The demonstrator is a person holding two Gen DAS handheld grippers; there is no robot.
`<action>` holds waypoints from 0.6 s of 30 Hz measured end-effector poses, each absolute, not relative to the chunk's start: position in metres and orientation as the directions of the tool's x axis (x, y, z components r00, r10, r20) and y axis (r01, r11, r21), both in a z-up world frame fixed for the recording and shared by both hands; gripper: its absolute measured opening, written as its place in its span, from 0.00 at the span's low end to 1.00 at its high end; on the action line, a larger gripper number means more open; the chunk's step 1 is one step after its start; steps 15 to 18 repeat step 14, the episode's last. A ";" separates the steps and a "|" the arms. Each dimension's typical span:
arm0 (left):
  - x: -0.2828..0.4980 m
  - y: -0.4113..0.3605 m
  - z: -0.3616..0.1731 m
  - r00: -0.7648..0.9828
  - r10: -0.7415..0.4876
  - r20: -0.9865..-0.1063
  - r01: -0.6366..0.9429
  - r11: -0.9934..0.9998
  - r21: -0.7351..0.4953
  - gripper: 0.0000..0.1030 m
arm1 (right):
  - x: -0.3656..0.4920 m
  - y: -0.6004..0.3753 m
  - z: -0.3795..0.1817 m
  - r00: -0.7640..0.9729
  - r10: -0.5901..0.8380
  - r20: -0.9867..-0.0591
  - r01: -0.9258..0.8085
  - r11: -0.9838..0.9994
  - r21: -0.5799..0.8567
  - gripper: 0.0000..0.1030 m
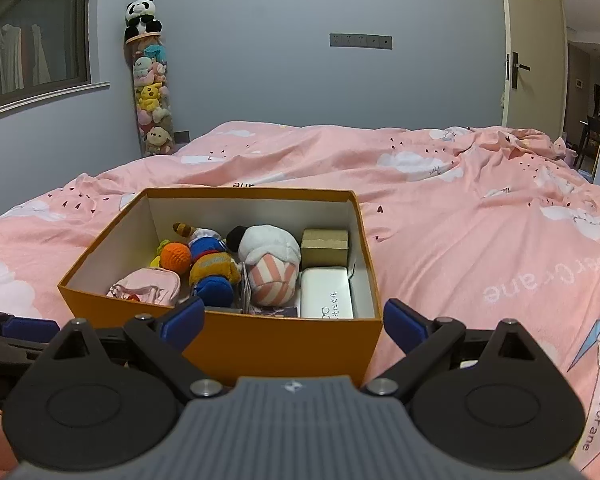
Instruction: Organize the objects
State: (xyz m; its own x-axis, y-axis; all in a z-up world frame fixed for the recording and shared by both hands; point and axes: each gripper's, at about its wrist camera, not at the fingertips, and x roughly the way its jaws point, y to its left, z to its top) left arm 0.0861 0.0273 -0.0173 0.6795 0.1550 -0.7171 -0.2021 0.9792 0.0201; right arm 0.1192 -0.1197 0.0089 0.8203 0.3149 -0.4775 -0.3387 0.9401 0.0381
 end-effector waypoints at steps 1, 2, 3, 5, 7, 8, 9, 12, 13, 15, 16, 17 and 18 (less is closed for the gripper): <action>0.086 0.027 -0.017 0.679 0.155 -0.717 -0.203 0.979 0.020 0.82 | 0.119 -0.120 0.009 0.819 0.315 -0.479 -0.339 0.940 0.039 0.93; 0.086 0.027 -0.017 0.679 0.155 -0.717 -0.203 0.979 0.020 0.82 | 0.119 -0.120 0.009 0.819 0.315 -0.480 -0.339 0.940 0.040 0.93; 0.086 0.027 -0.017 0.678 0.156 -0.718 -0.203 0.979 0.021 0.82 | 0.119 -0.120 0.008 0.817 0.315 -0.482 -0.339 0.940 0.040 0.93; 0.087 0.027 -0.018 0.676 0.156 -0.720 -0.201 0.979 0.023 0.82 | 0.120 -0.120 0.008 0.815 0.316 -0.486 -0.339 0.940 0.042 0.93; 0.086 0.028 -0.018 0.676 0.155 -0.720 -0.198 0.980 0.025 0.82 | 0.120 -0.120 0.008 0.813 0.317 -0.489 -0.340 0.939 0.042 0.93; 0.086 0.028 -0.018 0.676 0.156 -0.720 -0.199 0.980 0.025 0.82 | 0.120 -0.120 0.007 0.812 0.317 -0.490 -0.341 0.939 0.043 0.93; 0.086 0.027 -0.018 0.676 0.156 -0.720 -0.199 0.980 0.025 0.82 | 0.120 -0.120 0.008 0.812 0.317 -0.490 -0.341 0.939 0.043 0.93; 0.086 0.027 -0.018 0.677 0.156 -0.719 -0.198 0.980 0.027 0.82 | 0.120 -0.120 0.008 0.812 0.317 -0.489 -0.340 0.939 0.044 0.94; 0.086 0.027 -0.018 0.677 0.157 -0.719 -0.197 0.980 0.028 0.82 | 0.120 -0.120 0.008 0.812 0.317 -0.490 -0.341 0.939 0.044 0.94; 0.086 0.027 -0.018 0.677 0.156 -0.720 -0.197 0.980 0.028 0.82 | 0.120 -0.120 0.008 0.812 0.318 -0.490 -0.341 0.939 0.044 0.94; 0.086 0.027 -0.018 0.677 0.156 -0.720 -0.197 0.980 0.028 0.82 | 0.120 -0.120 0.008 0.812 0.318 -0.490 -0.341 0.939 0.044 0.94; 0.086 0.027 -0.018 0.677 0.156 -0.720 -0.197 0.980 0.028 0.82 | 0.120 -0.120 0.008 0.812 0.318 -0.490 -0.341 0.939 0.044 0.94; 0.086 0.027 -0.018 0.677 0.156 -0.720 -0.197 0.980 0.028 0.82 | 0.120 -0.120 0.008 0.812 0.318 -0.490 -0.341 0.939 0.044 0.94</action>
